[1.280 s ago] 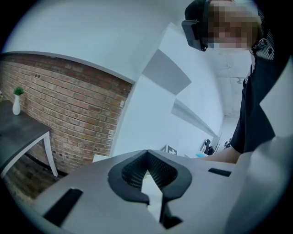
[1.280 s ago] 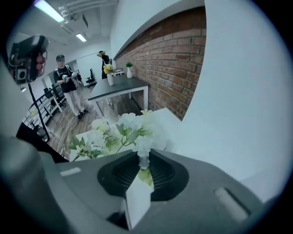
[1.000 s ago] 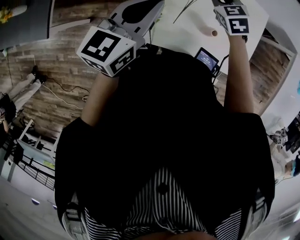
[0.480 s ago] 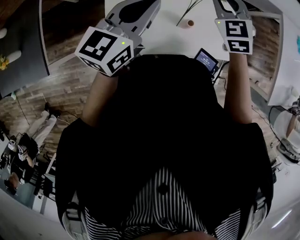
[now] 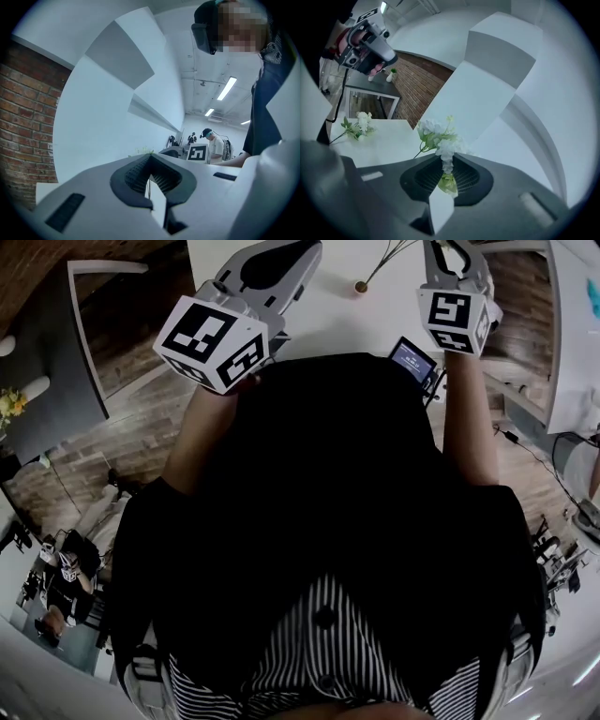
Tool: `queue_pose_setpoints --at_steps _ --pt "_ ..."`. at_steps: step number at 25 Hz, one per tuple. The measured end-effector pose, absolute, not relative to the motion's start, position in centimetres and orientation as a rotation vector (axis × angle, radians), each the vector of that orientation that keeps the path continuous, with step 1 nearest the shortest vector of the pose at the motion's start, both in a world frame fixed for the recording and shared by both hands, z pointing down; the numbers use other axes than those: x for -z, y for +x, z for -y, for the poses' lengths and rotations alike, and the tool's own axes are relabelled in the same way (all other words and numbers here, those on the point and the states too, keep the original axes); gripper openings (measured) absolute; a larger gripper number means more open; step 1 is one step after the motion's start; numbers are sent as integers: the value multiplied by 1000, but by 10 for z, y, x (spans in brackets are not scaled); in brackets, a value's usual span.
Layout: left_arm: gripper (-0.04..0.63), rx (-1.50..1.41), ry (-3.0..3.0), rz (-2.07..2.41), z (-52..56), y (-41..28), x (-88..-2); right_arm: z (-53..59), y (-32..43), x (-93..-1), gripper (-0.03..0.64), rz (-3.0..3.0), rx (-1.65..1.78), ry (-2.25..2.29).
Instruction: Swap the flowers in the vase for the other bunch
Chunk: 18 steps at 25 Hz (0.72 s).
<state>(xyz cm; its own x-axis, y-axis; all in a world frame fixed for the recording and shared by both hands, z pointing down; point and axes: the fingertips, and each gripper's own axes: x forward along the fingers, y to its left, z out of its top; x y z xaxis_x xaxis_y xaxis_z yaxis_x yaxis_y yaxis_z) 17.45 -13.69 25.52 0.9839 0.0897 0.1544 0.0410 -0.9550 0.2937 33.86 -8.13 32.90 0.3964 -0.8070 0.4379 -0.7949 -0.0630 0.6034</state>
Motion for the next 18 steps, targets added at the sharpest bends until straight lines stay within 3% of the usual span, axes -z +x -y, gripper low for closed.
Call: queue_pose_setpoints --at_steps 18 --pt "0 -306 2817 -133 134 188 -269 60 301 -390 68 1388 125 1733"
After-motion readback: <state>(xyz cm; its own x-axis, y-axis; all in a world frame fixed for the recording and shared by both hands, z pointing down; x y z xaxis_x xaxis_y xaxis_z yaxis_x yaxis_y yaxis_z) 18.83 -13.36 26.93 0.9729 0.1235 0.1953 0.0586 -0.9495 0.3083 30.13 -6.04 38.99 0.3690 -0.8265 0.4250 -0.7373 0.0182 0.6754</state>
